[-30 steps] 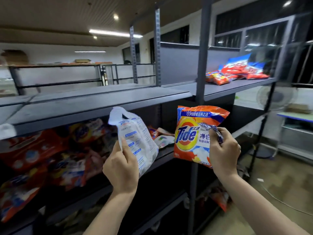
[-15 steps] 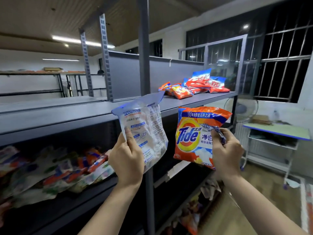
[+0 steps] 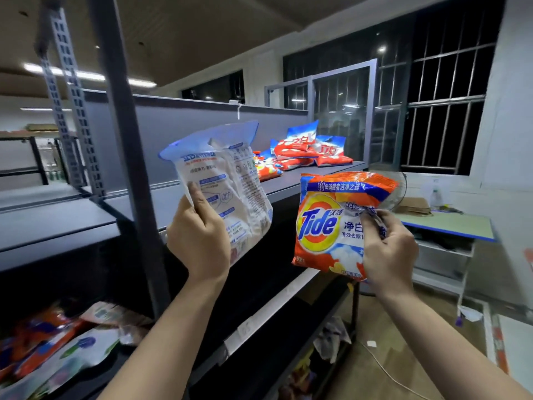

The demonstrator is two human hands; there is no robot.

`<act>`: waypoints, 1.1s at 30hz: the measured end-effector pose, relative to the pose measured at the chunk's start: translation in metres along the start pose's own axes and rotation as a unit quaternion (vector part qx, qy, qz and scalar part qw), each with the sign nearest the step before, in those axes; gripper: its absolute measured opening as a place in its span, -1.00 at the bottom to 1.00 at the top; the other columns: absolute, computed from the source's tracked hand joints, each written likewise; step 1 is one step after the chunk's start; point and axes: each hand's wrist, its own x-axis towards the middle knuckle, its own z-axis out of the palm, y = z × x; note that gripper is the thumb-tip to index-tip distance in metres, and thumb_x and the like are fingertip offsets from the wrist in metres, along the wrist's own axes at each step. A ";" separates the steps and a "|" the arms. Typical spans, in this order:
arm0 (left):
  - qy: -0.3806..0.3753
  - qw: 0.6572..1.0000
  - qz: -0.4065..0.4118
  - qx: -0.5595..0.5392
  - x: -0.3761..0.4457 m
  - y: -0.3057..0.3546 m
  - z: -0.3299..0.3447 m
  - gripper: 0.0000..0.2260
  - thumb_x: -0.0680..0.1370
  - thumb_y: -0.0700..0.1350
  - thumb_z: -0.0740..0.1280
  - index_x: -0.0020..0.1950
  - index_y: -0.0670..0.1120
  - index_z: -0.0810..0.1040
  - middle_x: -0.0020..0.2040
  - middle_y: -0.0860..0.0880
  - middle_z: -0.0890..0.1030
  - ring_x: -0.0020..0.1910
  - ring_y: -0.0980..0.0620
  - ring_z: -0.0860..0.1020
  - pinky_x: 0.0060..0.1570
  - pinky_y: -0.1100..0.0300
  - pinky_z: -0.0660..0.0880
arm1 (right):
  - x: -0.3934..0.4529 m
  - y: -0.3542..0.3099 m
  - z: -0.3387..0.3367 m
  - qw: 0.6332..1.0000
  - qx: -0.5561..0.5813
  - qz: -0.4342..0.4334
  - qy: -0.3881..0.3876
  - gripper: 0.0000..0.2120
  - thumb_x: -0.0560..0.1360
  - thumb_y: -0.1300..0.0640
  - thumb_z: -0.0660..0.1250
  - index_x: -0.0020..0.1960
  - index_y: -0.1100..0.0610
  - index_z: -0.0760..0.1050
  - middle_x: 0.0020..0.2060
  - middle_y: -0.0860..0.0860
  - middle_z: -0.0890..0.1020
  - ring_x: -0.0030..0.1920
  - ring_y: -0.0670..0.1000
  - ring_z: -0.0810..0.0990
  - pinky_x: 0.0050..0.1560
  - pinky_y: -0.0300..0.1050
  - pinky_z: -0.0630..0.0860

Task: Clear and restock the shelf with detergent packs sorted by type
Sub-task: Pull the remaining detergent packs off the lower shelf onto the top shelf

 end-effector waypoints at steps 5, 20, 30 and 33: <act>0.031 0.999 -0.018 -0.002 0.009 -0.005 0.073 -0.54 0.65 0.00 0.03 -0.11 -0.29 0.56 -0.27 -0.24 0.60 -0.26 -0.31 0.53 -0.31 0.16 0.15 | 0.049 0.031 0.009 1.000 0.009 -0.021 0.019 -0.79 0.50 -0.17 0.24 -0.05 -0.05 0.51 -0.19 -0.06 0.68 -0.19 -0.01 0.67 -0.15 0.16 0.59; 0.134 0.990 -0.009 0.053 0.069 -0.039 0.277 -0.51 0.65 0.04 -0.01 -0.09 -0.29 0.54 -0.12 -0.31 0.61 -0.10 -0.34 0.52 -0.25 0.04 0.23 | 0.238 0.129 0.136 0.995 0.038 -0.089 0.034 -0.77 0.55 0.02 0.27 0.03 0.14 0.59 -0.12 0.05 0.68 -0.12 0.03 0.60 -0.10 -0.06 0.46; 0.186 0.976 0.034 0.108 0.092 -0.067 0.343 -0.51 0.64 0.08 -0.01 -0.10 -0.25 0.55 -0.12 -0.30 0.63 -0.12 -0.34 0.54 -0.23 0.02 0.32 | 0.332 0.166 0.272 0.996 0.018 -0.078 0.044 -0.78 0.59 0.01 0.20 0.08 0.09 0.56 -0.03 0.10 0.66 0.02 0.20 0.56 -0.19 -0.11 0.24; 0.212 0.969 0.059 0.114 0.093 -0.074 0.366 -0.54 0.64 0.09 0.00 -0.22 -0.21 0.46 -0.21 -0.32 0.60 -0.21 -0.35 0.51 -0.26 0.00 0.33 | 0.366 0.177 0.329 0.980 0.083 -0.176 0.047 -0.80 0.54 0.11 0.23 0.04 0.16 0.58 -0.13 0.17 0.63 -0.01 0.12 0.49 -0.13 -0.12 0.29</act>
